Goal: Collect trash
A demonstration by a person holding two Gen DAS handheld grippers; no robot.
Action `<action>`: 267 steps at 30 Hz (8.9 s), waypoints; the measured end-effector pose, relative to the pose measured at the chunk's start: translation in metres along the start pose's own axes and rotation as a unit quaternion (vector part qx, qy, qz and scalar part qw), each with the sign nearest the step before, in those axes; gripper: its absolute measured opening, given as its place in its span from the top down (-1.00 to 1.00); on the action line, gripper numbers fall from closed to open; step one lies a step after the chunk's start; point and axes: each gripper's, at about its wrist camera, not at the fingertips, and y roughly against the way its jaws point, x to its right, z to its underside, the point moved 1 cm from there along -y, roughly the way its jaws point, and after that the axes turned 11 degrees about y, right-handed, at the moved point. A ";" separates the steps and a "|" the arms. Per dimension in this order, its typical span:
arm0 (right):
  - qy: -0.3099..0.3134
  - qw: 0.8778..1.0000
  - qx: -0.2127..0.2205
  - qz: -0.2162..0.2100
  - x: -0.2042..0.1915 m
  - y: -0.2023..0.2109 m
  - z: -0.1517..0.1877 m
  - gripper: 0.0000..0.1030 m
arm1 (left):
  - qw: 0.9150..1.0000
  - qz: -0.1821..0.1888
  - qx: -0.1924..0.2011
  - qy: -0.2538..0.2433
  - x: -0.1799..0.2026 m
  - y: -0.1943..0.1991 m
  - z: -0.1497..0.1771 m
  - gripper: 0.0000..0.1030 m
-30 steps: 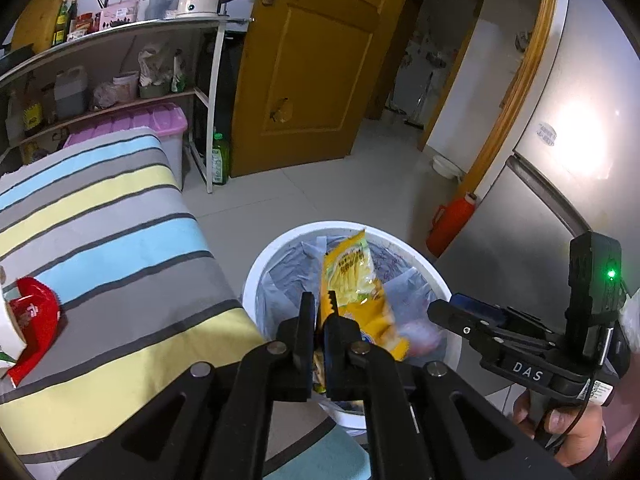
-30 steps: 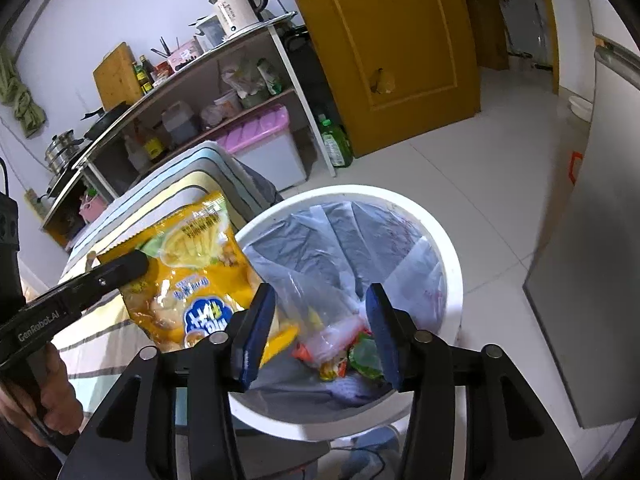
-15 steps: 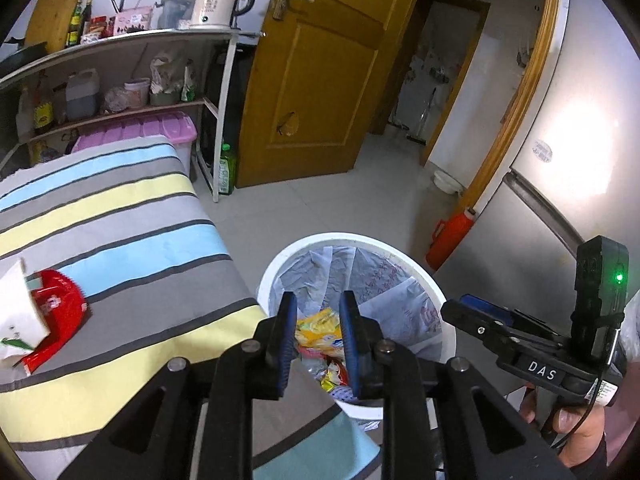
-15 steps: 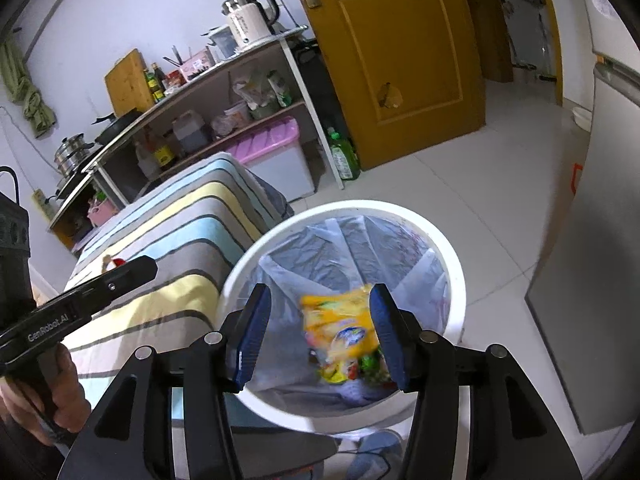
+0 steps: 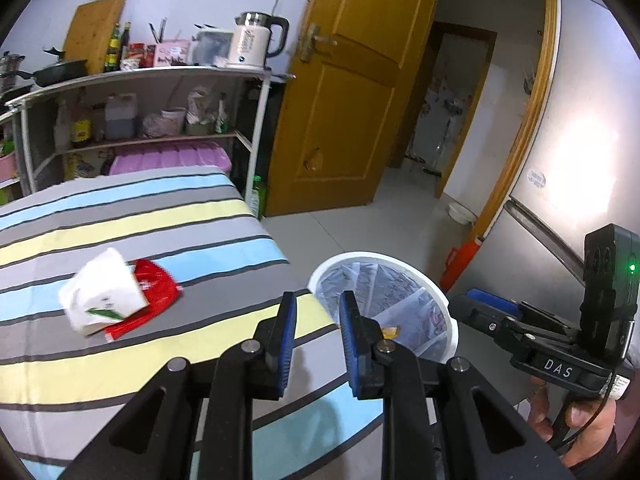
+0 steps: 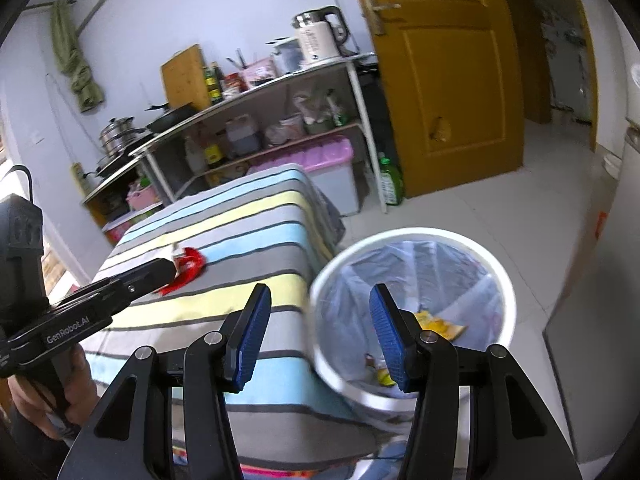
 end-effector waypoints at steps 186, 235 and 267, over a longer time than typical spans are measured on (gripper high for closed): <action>-0.010 0.999 -0.007 0.040 0.061 -0.016 0.001 0.99 | 0.999 0.018 -0.037 -0.027 0.023 -0.053 -0.011 0.13; -0.019 0.998 -0.022 0.053 0.041 0.008 0.014 0.35 | 0.997 0.032 -0.065 -0.038 0.046 -0.056 0.021 0.07; 0.055 0.994 0.017 0.089 -0.055 0.093 0.076 0.11 | 0.997 0.023 -0.006 -0.079 0.040 0.069 0.086 -0.12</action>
